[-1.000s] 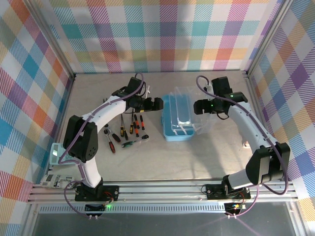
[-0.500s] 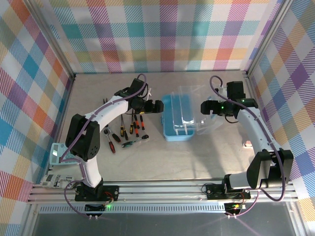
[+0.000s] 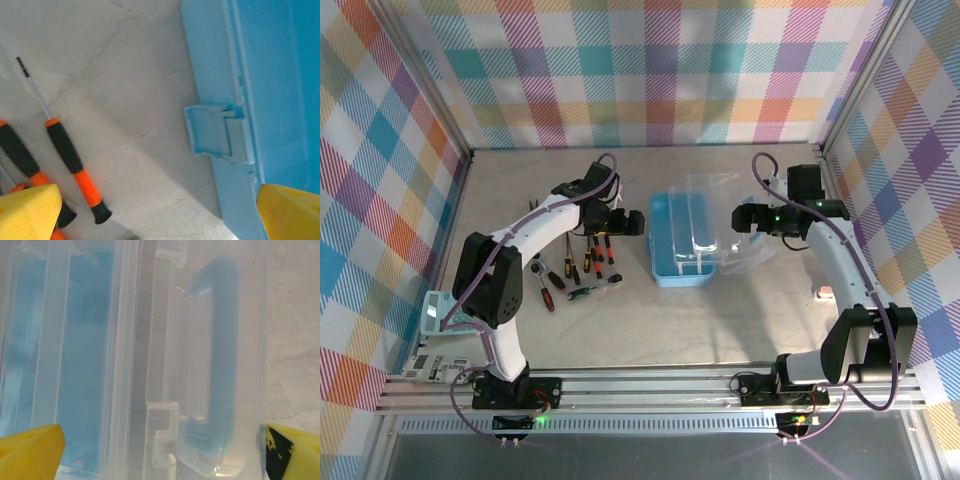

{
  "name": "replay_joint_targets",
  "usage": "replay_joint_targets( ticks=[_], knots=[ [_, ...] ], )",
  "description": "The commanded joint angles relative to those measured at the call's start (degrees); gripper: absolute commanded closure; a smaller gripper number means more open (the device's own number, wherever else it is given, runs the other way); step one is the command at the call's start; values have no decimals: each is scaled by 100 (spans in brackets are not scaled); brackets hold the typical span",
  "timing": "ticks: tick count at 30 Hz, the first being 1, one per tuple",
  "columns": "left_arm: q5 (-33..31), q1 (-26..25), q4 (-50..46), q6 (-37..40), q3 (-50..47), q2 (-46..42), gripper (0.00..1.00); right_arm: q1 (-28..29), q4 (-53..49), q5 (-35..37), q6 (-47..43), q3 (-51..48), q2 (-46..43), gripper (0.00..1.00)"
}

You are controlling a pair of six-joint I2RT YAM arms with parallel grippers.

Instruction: Pack the tool kit

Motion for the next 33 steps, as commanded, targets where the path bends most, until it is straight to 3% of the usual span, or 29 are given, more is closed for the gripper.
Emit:
replay_joint_targets(
  ticks=[1,10,18,21,33],
  knots=[
    [-282,159,-318,106,28,-322,0,-73,-181,7,-156,280,-210,1],
    [-585,869,-670,99,-73,-509,0,-100,-317,100,-185,508,-223,1],
    [-1155,2163,-999,-112,-466,-728,0,-97,-334,-570,-190,710,-241,1],
    [-1229,2529,-1055,-45,-561,-597,8,-67,-259,-819,-106,714,-173,1],
    [-1753,2922,-1135,193,-105,541,31,487,-98,-833,72,898,260,1]
  ],
)
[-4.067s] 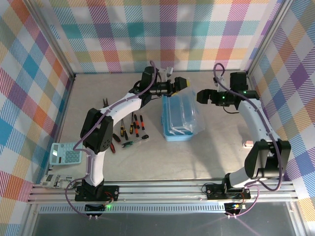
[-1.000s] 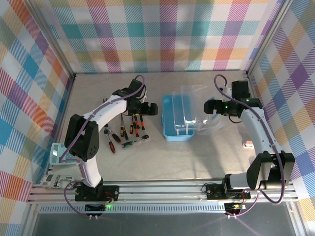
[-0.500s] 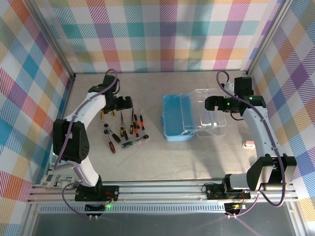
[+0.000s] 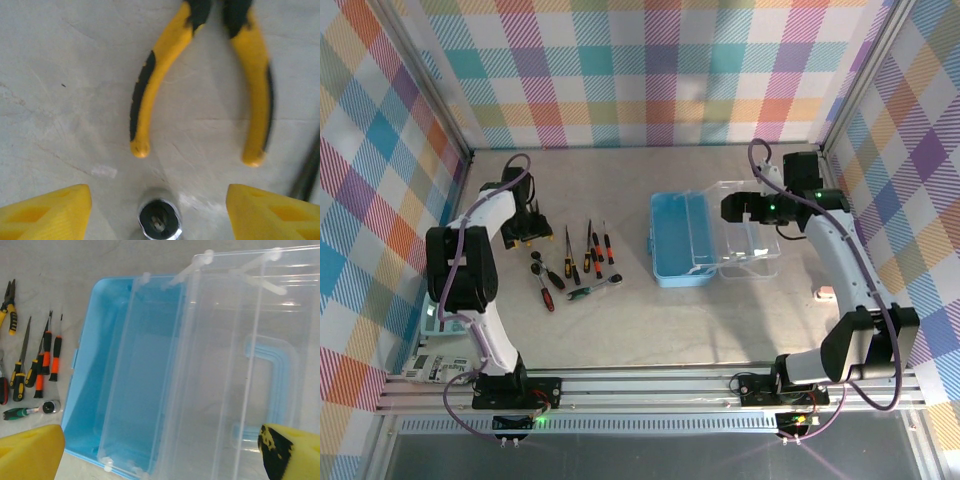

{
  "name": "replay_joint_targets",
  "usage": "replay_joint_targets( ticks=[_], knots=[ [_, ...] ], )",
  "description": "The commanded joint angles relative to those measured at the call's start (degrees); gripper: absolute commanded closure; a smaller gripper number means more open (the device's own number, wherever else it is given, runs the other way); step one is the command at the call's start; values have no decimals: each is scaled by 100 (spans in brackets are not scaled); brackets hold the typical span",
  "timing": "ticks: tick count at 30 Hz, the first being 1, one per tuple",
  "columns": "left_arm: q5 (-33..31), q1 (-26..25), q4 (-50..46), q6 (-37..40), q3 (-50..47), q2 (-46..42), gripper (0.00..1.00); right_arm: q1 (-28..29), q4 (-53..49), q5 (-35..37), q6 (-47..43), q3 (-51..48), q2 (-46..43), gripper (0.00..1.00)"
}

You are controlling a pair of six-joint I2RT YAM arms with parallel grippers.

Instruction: Pack the tool kit

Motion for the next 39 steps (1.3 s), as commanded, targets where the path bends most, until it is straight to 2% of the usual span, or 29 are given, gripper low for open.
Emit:
replay_joint_targets(
  ticks=[1,6,9,16,21,24,29,39],
  knots=[
    [-289,154,-219,87,328,281,32,121,70,-133,92,236,139,1],
    [-326,239,-241,117,642,704,37,248,46,-88,118,374,297,1],
    [-228,244,-255,152,832,983,45,285,14,-56,127,463,380,1],
    [36,244,-243,188,1075,1457,66,308,-68,1,110,665,543,1],
    [117,243,-212,196,1050,1555,86,314,-177,71,83,735,649,1],
    [120,244,-212,221,1022,1513,99,314,-401,431,66,828,760,1],
    [118,242,-237,291,967,1301,100,311,-891,1327,10,1060,992,1],
    [106,242,-341,390,931,365,100,314,-1156,2133,-194,997,1046,1]
  ],
)
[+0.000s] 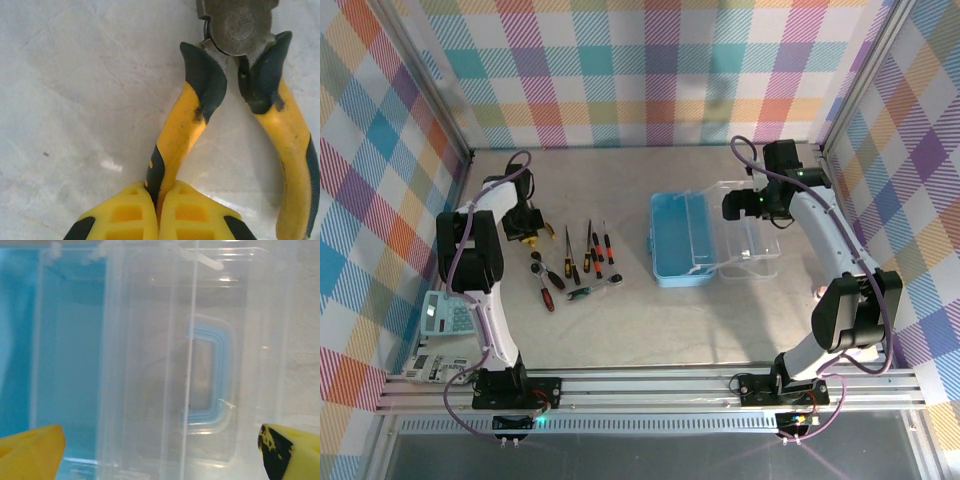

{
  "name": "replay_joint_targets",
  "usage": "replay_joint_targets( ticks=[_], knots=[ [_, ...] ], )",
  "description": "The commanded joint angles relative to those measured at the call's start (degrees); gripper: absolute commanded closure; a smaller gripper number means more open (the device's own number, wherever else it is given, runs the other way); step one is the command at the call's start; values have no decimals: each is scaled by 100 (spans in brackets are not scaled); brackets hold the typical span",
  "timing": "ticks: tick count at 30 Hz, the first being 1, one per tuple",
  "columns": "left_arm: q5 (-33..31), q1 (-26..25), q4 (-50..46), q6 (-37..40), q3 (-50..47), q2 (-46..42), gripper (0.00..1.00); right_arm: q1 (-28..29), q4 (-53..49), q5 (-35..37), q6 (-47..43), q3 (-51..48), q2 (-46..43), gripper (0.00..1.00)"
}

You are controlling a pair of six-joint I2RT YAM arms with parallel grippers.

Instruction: Pack the tool kit

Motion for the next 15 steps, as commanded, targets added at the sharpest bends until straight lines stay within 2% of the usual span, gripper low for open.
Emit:
replay_joint_targets(
  ticks=[1,5,8,12,15],
  knots=[
    [67,86,-83,119,35,-673,100,27,-234,382,-159,58,-4,1],
    [256,85,-147,139,105,-1091,100,32,-199,307,-196,65,-88,1],
    [596,86,-214,165,169,-1390,100,32,-169,-46,-267,112,-137,1],
    [1815,-83,-62,243,119,-1837,100,64,-66,-835,-299,186,-239,1],
    [2492,-480,169,240,124,-2061,100,312,-92,-1088,-293,399,-175,1]
  ],
)
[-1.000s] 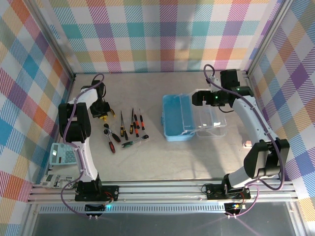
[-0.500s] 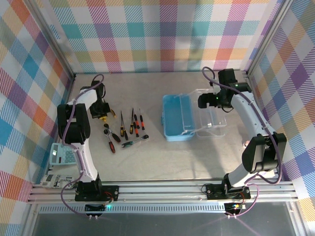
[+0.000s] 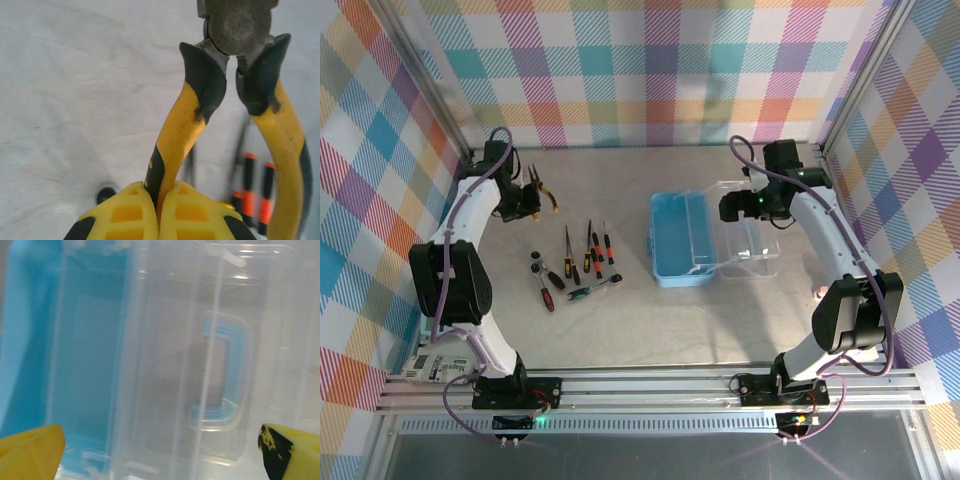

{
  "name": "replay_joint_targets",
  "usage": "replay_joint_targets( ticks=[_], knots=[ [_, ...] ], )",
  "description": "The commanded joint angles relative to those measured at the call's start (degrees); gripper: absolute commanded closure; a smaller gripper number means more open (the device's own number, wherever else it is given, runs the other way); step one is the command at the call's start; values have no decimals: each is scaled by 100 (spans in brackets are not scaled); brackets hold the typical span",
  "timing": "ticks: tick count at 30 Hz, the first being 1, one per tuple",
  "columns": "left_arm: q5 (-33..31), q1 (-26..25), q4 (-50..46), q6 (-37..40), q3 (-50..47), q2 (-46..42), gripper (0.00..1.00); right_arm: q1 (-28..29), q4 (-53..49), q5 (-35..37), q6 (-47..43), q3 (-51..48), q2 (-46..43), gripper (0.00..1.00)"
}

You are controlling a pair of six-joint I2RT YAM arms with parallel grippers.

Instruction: Pack the tool kit

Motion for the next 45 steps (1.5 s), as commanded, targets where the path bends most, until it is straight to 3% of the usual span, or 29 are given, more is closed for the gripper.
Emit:
replay_joint_targets(
  ticks=[1,3,7,18,33,42,45],
  knots=[
    [1225,-521,316,93,150,-384,100,329,12,-668,-72,409,-91,1],
    [1458,-852,468,-27,209,-387,100,532,113,-932,43,529,-18,0],
    [1656,-1530,854,-323,321,-272,100,879,551,-1532,407,676,164,17],
    [2052,-2445,1835,-1013,707,311,100,1478,1393,-1624,1087,903,768,40],
    [2062,-2805,1908,-1055,864,590,100,1711,1965,-1827,1497,1021,1334,62],
    [2052,-2857,1935,-1070,811,647,100,1783,2062,-1984,1571,1153,1616,64],
    [2056,-2859,1953,-1084,793,657,100,1814,2097,-2051,1587,1170,1633,59]
  ],
)
